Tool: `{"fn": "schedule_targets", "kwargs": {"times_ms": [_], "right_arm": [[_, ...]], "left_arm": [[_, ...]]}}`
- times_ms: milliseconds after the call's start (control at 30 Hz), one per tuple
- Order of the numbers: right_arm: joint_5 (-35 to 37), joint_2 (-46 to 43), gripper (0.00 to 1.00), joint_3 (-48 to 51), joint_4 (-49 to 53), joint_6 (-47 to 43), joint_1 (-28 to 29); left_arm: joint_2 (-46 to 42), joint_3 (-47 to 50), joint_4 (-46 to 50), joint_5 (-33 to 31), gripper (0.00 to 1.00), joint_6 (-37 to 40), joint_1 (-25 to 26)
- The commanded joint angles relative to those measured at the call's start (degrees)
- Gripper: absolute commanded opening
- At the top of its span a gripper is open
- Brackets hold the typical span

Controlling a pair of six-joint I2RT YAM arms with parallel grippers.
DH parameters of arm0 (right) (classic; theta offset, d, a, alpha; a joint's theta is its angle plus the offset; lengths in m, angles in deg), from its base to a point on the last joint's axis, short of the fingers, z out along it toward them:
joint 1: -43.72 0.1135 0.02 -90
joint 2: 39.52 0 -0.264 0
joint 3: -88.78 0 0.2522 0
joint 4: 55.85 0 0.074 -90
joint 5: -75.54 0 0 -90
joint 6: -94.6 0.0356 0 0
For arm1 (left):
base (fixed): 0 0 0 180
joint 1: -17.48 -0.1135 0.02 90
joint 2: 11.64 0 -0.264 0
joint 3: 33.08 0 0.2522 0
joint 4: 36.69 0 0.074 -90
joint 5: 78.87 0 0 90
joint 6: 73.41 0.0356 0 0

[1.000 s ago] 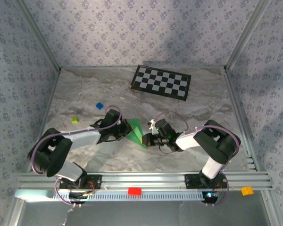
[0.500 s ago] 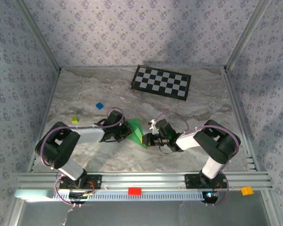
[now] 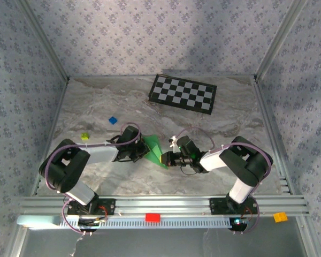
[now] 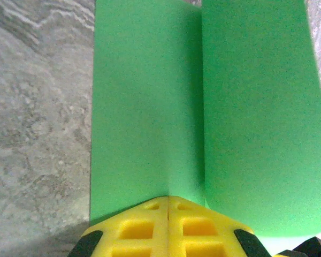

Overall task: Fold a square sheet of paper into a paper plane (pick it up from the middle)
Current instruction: Fourth fold the wing at the center of the table.

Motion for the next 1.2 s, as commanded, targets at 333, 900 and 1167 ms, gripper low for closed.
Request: {"fn": "schedule_targets", "kwargs": {"times_ms": [333, 900, 1167], "right_arm": [[0.16, 2.54, 0.0, 1.41, 1.09, 2.19, -0.45], [-2.2, 3.55, 0.0, 1.83, -0.61, 4.28, -1.75], [-3.14, 4.21, 0.0, 1.93, -0.86, 4.92, -2.35]], "left_arm": [[-2.36, -0.11, 3.78, -2.51, 0.01, 1.09, 0.25], [-4.24, -1.28, -6.55, 2.86, 0.02, 6.25, 1.63], [-0.4, -2.41, -9.75, 3.77, 0.02, 5.17, 1.79]]}}
